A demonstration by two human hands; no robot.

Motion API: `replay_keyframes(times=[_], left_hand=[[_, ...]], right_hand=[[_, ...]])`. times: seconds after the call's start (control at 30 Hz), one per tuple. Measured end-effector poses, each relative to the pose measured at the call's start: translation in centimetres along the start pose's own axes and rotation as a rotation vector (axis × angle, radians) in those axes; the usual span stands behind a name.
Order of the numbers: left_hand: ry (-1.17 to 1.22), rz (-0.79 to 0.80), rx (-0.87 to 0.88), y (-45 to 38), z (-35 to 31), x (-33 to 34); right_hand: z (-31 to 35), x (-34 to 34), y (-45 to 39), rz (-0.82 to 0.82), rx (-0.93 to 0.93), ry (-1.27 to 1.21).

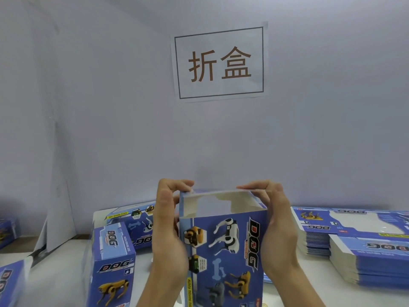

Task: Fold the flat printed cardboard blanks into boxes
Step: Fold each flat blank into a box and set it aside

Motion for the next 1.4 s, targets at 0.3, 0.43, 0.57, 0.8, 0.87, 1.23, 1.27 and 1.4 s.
replay_keyframes(times=[0.3, 0.43, 0.57, 0.8, 0.87, 1.23, 1.27, 1.4], left_hand=[[-0.251, 0.087, -0.035, 0.1, 0.8, -1.4], [-0.319, 0.156, -0.051, 0.0, 0.5, -1.7], [-0.352, 0.268, -0.123, -0.4, 0.3, -2.4], [-0.390, 0.253, -0.032, -0.6, 0.4, -2.8], [-0.419, 0.223, -0.002, -0.6, 0.6, -2.4], [-0.290, 0.325, -0.294, -0.6, 2.9, -2.9], [-0.313, 0.369, -0.322, -0.5, 3.1, -2.8], [-0.329, 0.429, -0.379, -0.5, 3.0, -2.6]], right_hand=[[-0.6, 0.7, 0.0, 0.294, 0.155, 0.000], [-0.5, 0.5, 0.0, 0.347, 0.190, 0.033], [0.0, 0.0, -0.2, 0.317, 0.143, 0.061], [0.2, -0.1, -0.2, 0.217, 0.060, 0.163], [0.1, -0.2, 0.0, 0.215, 0.054, 0.207], [0.6, -3.0, -0.7, -0.043, 0.023, 0.227], [0.6, -3.4, -0.8, -0.085, 0.056, 0.147], [1.0, -4.3, -1.0, -0.114, 0.160, -0.092]])
Point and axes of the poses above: each hand's wrist, its own y-axis away from the middle knuckle, its own x-axis out of the palm, z = x × y, the point moved 5 cm from there along -y, towards the middle knuckle, and after that the axes turned 14 degrees about z, right-handed, at the moved point
